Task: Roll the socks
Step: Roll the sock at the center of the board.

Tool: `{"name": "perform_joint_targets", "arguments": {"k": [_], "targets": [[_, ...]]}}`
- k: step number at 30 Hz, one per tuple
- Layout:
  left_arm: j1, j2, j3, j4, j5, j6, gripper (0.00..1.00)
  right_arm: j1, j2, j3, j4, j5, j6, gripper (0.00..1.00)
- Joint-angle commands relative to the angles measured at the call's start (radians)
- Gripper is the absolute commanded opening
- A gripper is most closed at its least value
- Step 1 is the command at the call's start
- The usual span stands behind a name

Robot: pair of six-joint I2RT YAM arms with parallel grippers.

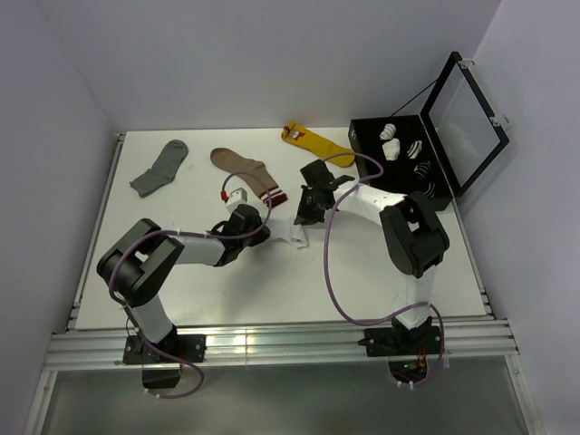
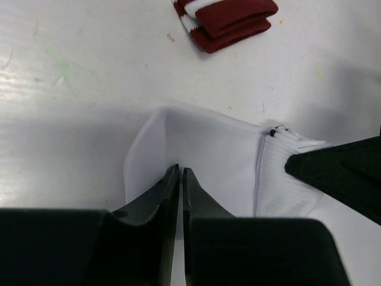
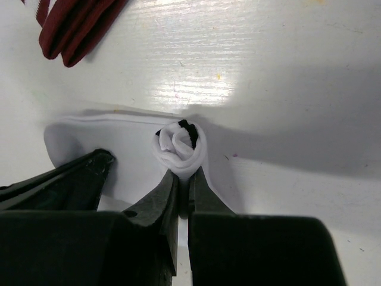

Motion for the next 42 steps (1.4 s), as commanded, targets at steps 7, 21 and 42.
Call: {"name": "perform_joint_targets", "arguments": {"k": [7,21,42], "targets": [[-0.043,0.002,-0.039,-0.154,-0.071,-0.038,0.14,-0.034,-0.06,0.006,-0.037,0.012,0.013,0.0],[-0.101,-0.121,-0.063,-0.096,-0.152,0.014,0.32,-0.031,0.043,-0.049,-0.017,0.041,-0.009,0.0],[-0.342,0.049,0.262,-0.193,-0.333,0.247,0.61,-0.017,0.052,-0.002,-0.065,0.038,-0.003,0.0]]}}
